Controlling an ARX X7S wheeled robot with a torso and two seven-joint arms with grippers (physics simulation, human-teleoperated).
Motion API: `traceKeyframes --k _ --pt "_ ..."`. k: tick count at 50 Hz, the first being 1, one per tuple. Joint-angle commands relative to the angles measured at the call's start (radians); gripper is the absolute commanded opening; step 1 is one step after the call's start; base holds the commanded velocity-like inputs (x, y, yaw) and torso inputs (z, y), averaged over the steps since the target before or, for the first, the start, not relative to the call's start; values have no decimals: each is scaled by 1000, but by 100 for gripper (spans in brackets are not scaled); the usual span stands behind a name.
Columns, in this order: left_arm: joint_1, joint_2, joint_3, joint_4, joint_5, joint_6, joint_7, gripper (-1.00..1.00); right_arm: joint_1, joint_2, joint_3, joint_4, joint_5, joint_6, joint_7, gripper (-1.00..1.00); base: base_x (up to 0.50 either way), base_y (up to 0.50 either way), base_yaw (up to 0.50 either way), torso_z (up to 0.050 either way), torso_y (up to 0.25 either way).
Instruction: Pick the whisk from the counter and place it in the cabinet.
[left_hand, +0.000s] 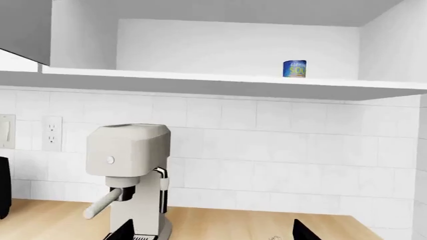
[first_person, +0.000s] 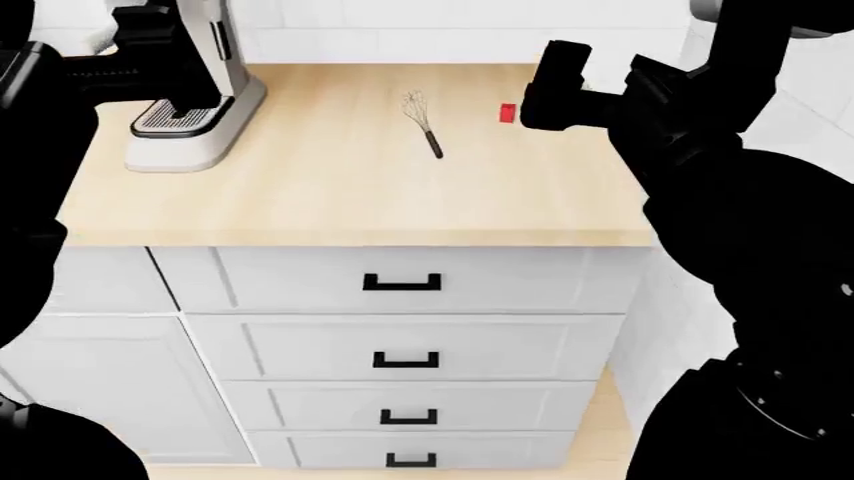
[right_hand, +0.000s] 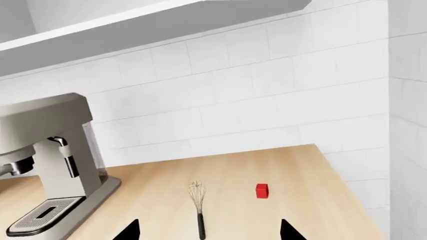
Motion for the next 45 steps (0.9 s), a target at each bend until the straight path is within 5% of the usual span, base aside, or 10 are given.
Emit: traceKeyframes --k 1,45 --pt "3 -4 4 -8 -12 11 -11 100 -2 3 2 -4 18 4 15 100 500 16 0 0 0" --pt "7 -22 8 -21 -68 30 -57 100 -2 21 -6 2 74 -6 58 100 500 37 0 0 1"
